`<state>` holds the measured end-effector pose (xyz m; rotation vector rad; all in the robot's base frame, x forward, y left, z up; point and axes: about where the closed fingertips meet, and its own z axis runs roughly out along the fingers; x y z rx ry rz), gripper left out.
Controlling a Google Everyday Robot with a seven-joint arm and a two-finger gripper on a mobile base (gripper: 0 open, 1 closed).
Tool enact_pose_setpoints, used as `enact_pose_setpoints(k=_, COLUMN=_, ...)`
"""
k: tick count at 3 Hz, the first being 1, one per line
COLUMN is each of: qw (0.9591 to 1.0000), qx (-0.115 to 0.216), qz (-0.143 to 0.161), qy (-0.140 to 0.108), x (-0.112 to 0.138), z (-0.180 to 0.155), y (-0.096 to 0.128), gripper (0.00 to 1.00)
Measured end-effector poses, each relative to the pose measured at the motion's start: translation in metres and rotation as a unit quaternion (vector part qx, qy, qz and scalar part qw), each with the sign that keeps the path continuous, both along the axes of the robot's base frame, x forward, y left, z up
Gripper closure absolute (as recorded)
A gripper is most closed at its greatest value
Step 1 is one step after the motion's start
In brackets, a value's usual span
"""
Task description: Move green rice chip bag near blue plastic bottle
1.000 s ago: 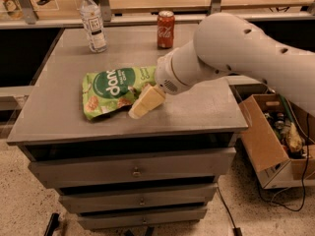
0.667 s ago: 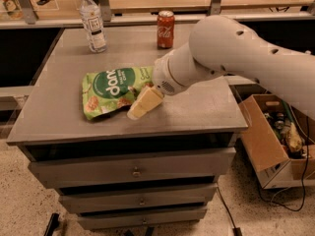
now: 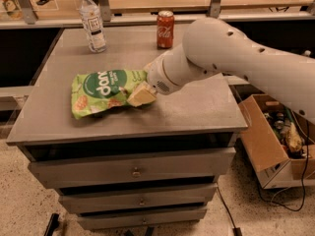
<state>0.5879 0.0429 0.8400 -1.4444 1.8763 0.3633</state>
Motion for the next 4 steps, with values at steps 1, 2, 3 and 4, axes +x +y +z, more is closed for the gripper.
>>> enact_pose_setpoints(k=1, qw=0.9998, qx=0.007, qz=0.020, qy=-0.003, x=-0.003, z=0.000, y=0.006, gripper=0.64)
enact_pose_setpoints(k=2, qw=0.9997, qx=0.007, qz=0.024, qy=-0.007, x=-0.005, z=0.001, y=0.003, gripper=0.88)
enact_pose_setpoints(k=3, qw=0.9999, qx=0.007, qz=0.005, qy=-0.009, x=-0.003, z=0.005, y=-0.004, gripper=1.00)
enact_pose_setpoints(k=4, qw=0.9996, qx=0.009, qz=-0.022, qy=-0.017, x=0.009, z=0.015, y=-0.008, gripper=1.00)
